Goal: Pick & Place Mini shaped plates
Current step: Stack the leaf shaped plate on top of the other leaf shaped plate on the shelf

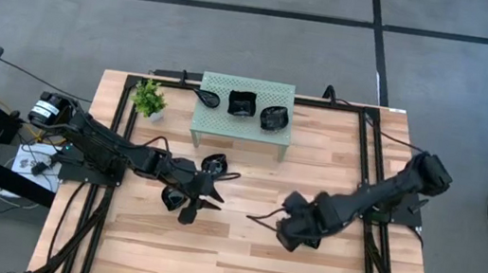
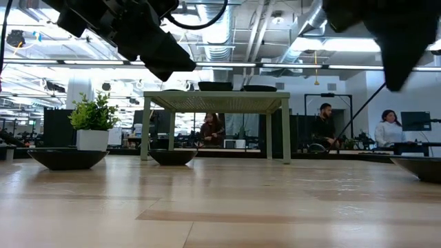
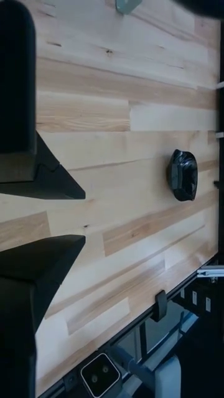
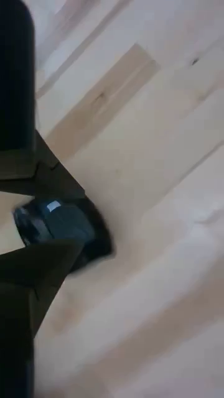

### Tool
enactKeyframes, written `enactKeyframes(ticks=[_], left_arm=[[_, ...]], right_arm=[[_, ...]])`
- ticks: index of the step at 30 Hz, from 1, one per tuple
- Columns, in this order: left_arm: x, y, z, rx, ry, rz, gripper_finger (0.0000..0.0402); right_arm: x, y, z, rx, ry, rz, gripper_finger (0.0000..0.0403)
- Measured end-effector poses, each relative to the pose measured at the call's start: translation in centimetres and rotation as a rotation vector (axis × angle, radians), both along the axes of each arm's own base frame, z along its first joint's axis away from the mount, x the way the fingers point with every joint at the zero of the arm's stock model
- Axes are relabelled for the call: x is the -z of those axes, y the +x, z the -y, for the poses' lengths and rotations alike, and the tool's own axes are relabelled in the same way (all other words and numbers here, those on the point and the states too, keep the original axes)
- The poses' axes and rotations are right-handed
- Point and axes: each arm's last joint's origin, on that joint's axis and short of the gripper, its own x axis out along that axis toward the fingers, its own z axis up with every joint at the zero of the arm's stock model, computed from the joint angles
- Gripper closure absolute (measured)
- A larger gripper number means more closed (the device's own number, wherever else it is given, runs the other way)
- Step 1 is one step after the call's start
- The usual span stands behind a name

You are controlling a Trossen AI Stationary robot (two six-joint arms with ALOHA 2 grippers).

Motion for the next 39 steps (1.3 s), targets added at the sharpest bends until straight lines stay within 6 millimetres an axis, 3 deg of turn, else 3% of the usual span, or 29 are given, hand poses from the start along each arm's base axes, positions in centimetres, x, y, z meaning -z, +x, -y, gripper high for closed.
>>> enactKeyframes(ticks=[5,11,17,26,39], left_arm=[[0.0,0.0,0.0,0.0,0.0,0.001,0.0298],[-0.1,0.0,0.0,0.004,0.005,0.01,0.0298],[-0.2,0.2,-0.5,-0.009,0.009,0.031,0.0298],[-0.7,0.8,-1.9,-0.06,-0.002,0.088,0.0298],[-0.8,0.8,-1.9,-0.067,-0.012,0.09,0.0298]], right_arm=[[1.5,-0.4,-1.3,0.164,0.075,0.047,0.0294],[2.7,-0.7,-2.8,0.204,0.139,0.11,0.0294],[5.4,-0.6,-4.2,0.232,0.119,0.016,0.0294],[8.3,1.0,-3.5,0.237,0.093,-0.073,0.0294],[8.6,0.5,-2.6,0.251,0.035,-0.185,0.0297]])
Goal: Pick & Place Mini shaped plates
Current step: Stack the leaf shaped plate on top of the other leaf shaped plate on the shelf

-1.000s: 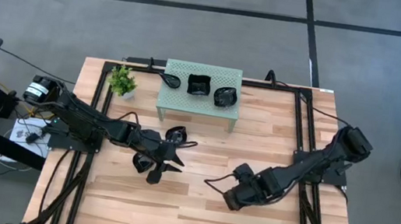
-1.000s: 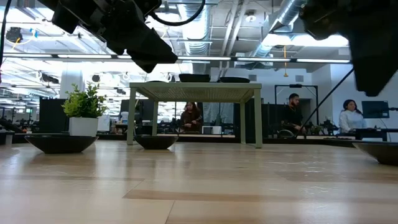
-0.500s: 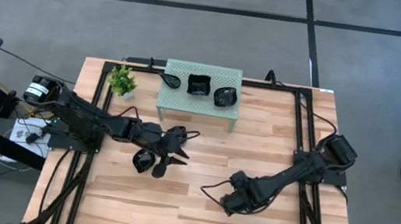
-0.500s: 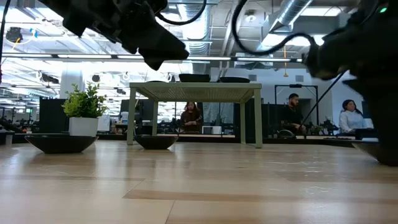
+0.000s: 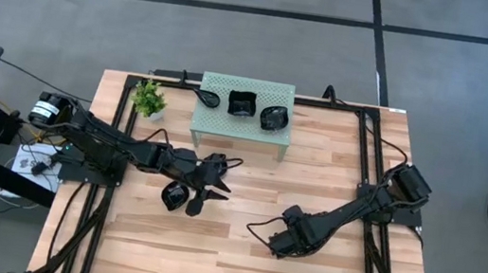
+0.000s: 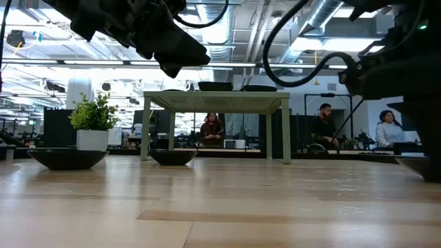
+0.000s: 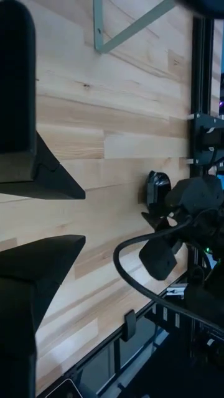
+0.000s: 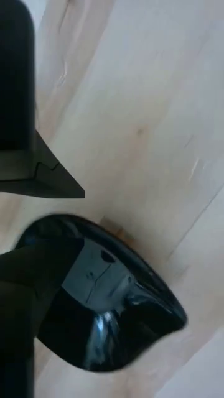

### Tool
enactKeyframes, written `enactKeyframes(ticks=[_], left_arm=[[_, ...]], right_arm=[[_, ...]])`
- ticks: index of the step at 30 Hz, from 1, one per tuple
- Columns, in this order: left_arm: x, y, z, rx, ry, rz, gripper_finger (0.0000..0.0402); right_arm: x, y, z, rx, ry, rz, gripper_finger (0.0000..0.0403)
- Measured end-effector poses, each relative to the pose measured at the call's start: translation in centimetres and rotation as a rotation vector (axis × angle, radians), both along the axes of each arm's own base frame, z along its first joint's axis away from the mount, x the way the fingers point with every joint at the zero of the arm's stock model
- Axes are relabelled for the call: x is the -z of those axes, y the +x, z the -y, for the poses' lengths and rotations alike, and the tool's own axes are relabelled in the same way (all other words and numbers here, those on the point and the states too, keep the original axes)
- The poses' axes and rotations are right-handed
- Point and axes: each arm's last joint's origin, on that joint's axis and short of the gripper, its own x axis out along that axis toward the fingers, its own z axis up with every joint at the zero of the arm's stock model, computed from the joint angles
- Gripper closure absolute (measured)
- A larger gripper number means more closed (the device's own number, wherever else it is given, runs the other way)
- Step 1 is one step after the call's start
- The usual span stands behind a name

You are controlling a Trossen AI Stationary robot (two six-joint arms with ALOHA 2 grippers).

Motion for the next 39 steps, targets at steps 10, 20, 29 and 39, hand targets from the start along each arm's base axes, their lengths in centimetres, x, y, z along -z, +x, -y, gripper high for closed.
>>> enactKeyframes(ticks=[10,20,29,39], left_arm=[[0.0,0.0,0.0,-0.011,-0.027,-0.006,0.0298],[0.0,0.0,0.0,-0.011,-0.028,-0.002,0.0298],[-0.1,0.0,0.0,-0.011,-0.029,0.001,0.0298],[-0.1,0.0,0.0,-0.011,-0.029,0.006,0.0298]], right_arm=[[0.0,0.1,0.4,-0.117,0.032,-0.037,0.0395],[-6.1,3.8,-1.6,-0.525,0.048,0.202,0.0397],[-12.5,5.9,-1.9,-1.348,-0.323,0.277,0.0398],[-16.1,6.1,4.5,-1.611,-0.483,-0.153,0.04]])
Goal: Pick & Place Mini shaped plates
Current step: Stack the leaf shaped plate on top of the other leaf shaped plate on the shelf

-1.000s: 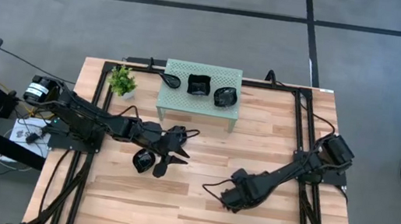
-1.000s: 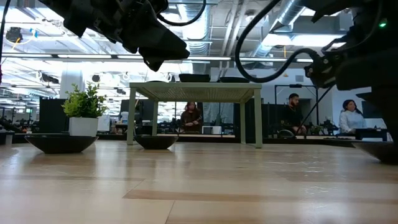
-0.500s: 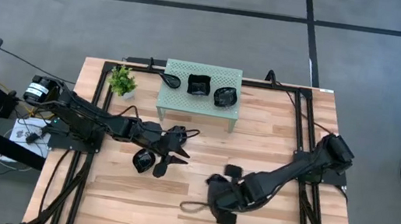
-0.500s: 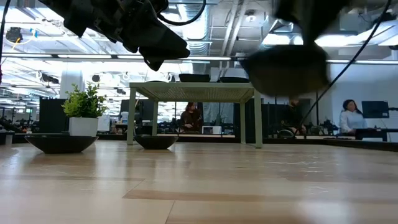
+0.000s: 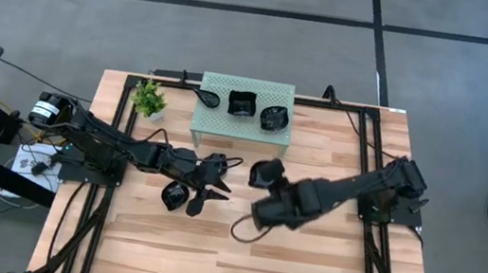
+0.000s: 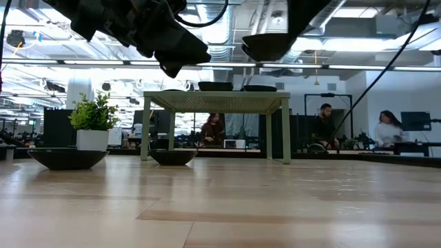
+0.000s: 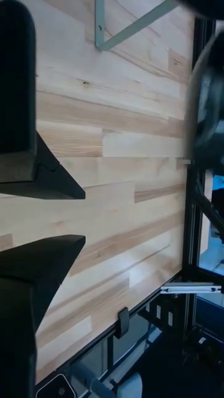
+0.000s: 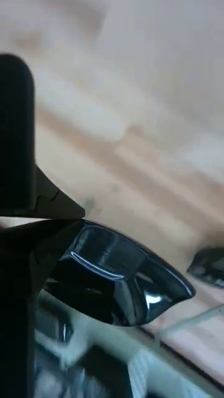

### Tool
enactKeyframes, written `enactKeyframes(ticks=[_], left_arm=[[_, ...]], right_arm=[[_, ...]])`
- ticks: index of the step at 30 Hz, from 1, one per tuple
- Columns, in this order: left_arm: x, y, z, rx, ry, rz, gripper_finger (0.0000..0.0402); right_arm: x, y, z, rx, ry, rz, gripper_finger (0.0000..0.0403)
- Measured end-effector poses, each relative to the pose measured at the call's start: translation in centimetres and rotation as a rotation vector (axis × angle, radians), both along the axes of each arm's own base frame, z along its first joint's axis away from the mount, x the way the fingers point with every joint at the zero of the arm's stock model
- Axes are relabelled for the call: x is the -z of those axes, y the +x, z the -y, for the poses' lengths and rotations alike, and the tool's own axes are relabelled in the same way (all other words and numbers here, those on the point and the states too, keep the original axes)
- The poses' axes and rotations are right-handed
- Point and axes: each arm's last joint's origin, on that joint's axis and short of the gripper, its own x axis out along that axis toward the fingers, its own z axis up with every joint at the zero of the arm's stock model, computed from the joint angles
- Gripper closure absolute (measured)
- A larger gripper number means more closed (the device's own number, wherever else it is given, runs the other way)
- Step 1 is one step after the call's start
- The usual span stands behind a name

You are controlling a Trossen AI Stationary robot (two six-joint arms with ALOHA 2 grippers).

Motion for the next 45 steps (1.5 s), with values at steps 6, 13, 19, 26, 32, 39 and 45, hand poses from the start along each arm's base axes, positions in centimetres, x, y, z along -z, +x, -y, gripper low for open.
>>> enactKeyframes(ticks=[6,13,19,26,32,39,45], left_arm=[[0.0,0.0,0.0,0.0,0.0,0.002,0.0298],[0.0,0.0,0.0,0.0,-0.001,0.003,0.0298],[0.0,0.0,0.0,0.0,-0.001,0.003,0.0298],[0.0,0.0,0.0,0.0,-0.001,0.003,0.0298],[0.0,0.0,0.0,-0.001,-0.001,0.003,0.0298],[0.0,0.0,0.0,0.0,-0.001,0.003,0.0298],[0.0,0.0,0.0,0.0,-0.001,0.003,0.0298]], right_arm=[[-0.8,1.0,6.1,0.094,-0.079,-0.032,0.0401],[-0.8,1.1,12.8,0.196,-0.106,-0.12,0.0402],[-0.8,1.3,14.9,0.208,-0.088,-0.114,0.0402],[-0.8,1.8,15.6,0.219,-0.065,-0.058,0.0401],[-0.9,2.0,15.8,0.233,-0.062,-0.025,0.0373],[-0.8,2.0,16.0,0.29,-0.048,0.005,0.032],[-0.8,2.1,14.1,0.355,0.042,0.064,0.031]])
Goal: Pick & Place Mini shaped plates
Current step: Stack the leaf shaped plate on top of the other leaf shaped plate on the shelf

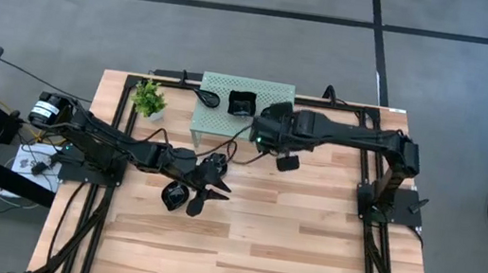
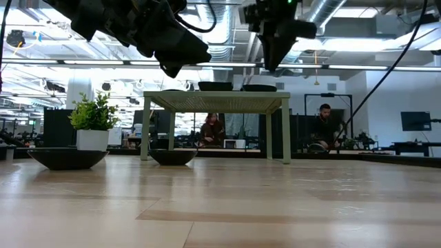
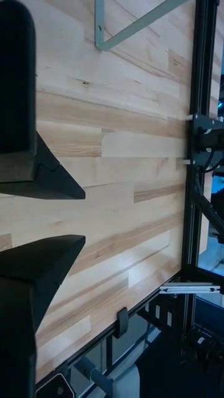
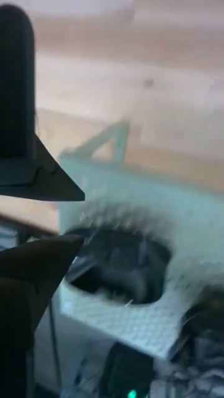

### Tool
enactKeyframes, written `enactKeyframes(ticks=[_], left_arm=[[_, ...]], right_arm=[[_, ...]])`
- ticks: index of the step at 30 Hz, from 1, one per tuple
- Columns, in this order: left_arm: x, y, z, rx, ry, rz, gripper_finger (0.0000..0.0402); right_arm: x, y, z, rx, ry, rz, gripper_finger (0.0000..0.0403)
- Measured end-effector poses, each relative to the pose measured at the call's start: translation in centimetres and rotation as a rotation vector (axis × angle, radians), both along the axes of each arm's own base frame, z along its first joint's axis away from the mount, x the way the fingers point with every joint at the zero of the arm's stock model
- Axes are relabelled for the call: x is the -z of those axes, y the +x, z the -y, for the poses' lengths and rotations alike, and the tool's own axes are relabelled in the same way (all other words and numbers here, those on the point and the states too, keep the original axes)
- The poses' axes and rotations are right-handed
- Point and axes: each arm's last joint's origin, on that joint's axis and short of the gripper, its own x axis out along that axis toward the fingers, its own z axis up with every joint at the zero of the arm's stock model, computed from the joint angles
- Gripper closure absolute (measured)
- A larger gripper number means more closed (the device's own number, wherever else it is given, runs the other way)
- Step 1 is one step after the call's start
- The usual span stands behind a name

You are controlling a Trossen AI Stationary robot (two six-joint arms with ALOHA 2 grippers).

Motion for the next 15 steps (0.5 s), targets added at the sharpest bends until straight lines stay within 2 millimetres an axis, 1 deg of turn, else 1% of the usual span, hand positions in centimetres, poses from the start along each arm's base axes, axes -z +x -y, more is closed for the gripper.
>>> enactKeyframes(ticks=[5,7,9,12,15], left_arm=[[0.0,-0.1,0.4,-0.013,-0.067,-0.016,0.0298],[0.0,-0.2,1.0,0.004,-0.078,-0.019,0.0298],[0.0,-0.4,1.9,0.063,-0.058,-0.015,0.0298],[-0.1,-0.8,3.3,0.141,0.0,0.005,0.0298],[-0.1,-1.0,3.9,0.136,0.028,0.015,0.0298]], right_arm=[[0.0,0.1,-4.0,-0.072,0.029,0.02,0.0311],[-0.4,-0.5,-5.5,-0.099,0.034,0.022,0.0311],[-1.5,-1.7,-6.8,-0.11,0.043,0.055,0.0311],[-3.8,-4.2,-8.1,-0.089,0.074,0.146,0.0311],[-5.9,-6.6,-8.9,-0.049,0.131,0.297,0.0311]])
